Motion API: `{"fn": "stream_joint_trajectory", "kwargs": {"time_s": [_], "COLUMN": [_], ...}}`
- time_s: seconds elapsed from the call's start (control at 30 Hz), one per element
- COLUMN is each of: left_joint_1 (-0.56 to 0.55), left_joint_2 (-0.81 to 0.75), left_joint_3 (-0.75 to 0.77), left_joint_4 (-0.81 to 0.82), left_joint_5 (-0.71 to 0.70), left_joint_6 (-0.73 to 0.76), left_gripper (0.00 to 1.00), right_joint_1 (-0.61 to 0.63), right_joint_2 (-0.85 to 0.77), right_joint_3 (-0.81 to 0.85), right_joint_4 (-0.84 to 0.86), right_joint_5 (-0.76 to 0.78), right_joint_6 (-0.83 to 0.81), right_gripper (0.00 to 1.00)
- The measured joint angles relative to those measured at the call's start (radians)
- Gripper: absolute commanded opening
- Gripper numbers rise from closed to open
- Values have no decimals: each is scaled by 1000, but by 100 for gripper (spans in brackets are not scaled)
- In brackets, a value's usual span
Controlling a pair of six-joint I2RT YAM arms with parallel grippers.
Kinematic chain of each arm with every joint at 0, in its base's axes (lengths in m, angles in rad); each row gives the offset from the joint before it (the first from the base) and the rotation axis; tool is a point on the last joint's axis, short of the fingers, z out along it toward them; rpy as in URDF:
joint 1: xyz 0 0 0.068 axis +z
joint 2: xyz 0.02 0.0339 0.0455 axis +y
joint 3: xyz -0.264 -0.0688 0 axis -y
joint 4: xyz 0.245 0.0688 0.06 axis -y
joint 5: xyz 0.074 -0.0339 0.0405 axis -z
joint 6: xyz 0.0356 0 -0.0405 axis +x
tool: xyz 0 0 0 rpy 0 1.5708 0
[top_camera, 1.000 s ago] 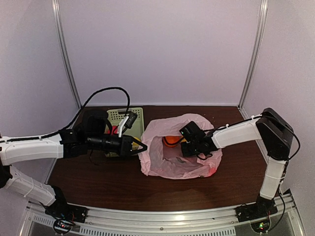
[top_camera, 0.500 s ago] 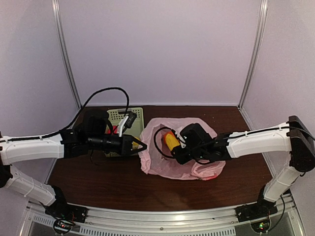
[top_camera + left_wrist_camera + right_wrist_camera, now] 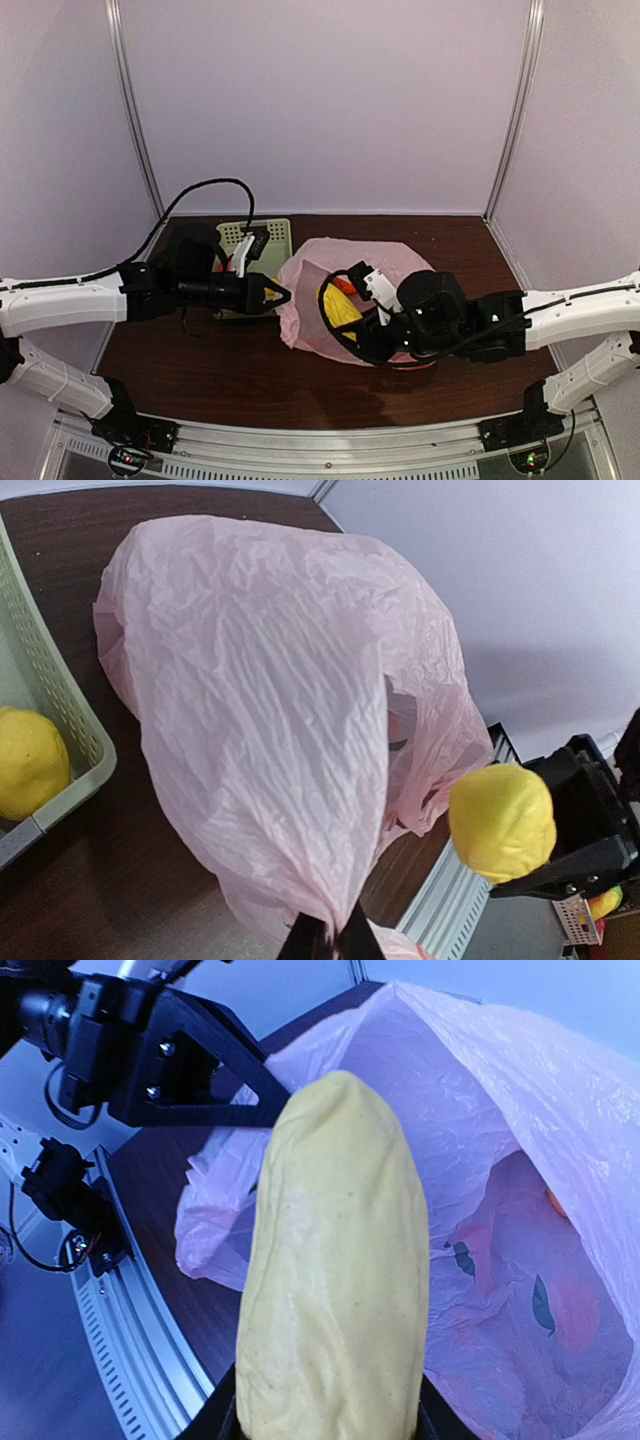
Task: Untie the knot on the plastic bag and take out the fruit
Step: Pass from the right arm to the left
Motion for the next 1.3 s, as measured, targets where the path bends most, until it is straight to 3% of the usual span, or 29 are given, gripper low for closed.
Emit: {"fn": "stream_joint_trajectory", "kwargs": {"time_s": [0.13, 0.17, 0.4, 0.6, 0.87, 1.07, 1.3], "left_joint_1": [0, 0, 0, -29, -150, -169, -174], "left_joint_2": [-23, -34, -190, -280, -185, -117, -100], "left_joint_3": [0, 0, 14, 50, 56, 71, 73], "left_joint_4": [-19, -23, -79, -14, 138, 230, 318], "left_joint_5": [-5, -6, -8, 90, 158, 201, 219], "left_joint_6": [14, 22, 84, 105, 88, 65, 18], "left_gripper": [95, 97, 98, 98, 98, 97, 79], "right_joint_1": [28, 30, 31, 39, 63, 67, 74], "right_joint_2": [-94, -110, -158, -157, -135, -109, -77], "right_joint_3": [-14, -14, -13, 7, 87, 103, 104], "right_joint_4": [25, 32, 83, 122, 189, 208, 226], "right_joint_5": [-1, -1, -1, -11, -46, -72, -109], "right_joint_6": [24, 26, 29, 23, 8, 1, 0], "right_gripper": [26, 26, 26, 26, 26, 26, 26]}}
